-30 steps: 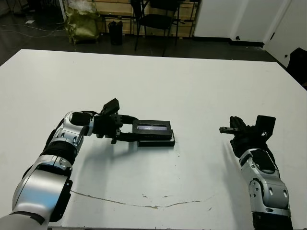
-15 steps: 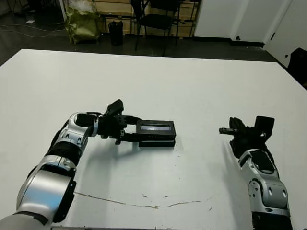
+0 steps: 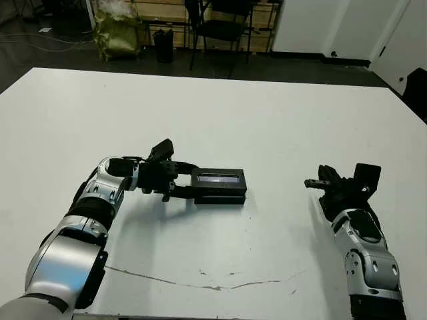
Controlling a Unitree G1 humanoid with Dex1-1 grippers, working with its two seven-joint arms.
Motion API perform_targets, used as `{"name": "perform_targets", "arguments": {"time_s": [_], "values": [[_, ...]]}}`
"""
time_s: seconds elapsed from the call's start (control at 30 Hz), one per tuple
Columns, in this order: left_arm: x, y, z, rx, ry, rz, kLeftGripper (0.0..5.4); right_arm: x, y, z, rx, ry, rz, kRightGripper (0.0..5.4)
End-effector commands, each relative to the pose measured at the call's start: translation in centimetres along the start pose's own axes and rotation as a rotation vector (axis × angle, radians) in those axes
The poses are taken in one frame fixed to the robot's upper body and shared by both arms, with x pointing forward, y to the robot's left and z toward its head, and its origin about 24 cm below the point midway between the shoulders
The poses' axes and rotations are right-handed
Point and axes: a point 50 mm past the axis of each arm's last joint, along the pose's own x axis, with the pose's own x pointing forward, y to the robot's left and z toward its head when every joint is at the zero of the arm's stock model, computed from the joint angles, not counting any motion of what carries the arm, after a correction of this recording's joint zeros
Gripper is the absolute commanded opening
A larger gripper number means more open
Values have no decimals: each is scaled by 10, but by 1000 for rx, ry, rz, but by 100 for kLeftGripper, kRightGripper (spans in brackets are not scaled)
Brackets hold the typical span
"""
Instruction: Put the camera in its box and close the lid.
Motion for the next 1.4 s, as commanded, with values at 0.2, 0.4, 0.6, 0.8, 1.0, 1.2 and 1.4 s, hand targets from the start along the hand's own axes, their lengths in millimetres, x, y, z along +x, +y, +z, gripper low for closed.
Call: {"name": "perform_targets", "arguments": {"time_s": [0.2, 0.4, 0.6, 0.8, 1.0, 1.2, 1.4], "values": [[11, -3, 1, 12, 20, -50, 255, 0, -4, -5, -4, 19, -9, 0], [15, 0, 7, 56, 49, -50, 255, 0, -2, -4, 3, 18, -9, 0], [17, 0, 8, 63, 58, -45, 255, -2, -1, -1, -15, 8, -5, 0], [20, 0, 10, 90, 85, -42, 252, -5, 2, 4, -7, -3, 7, 0], [23, 0, 12, 104, 97, -48, 243, -4, 0, 1, 3, 20, -6, 0], [25, 0, 12, 110, 103, -38, 243, -1, -3, -5, 28, 33, -10, 0], [30, -1, 15, 114, 89, -35, 243, -2, -2, -3, 6, 34, -11, 0]]}}
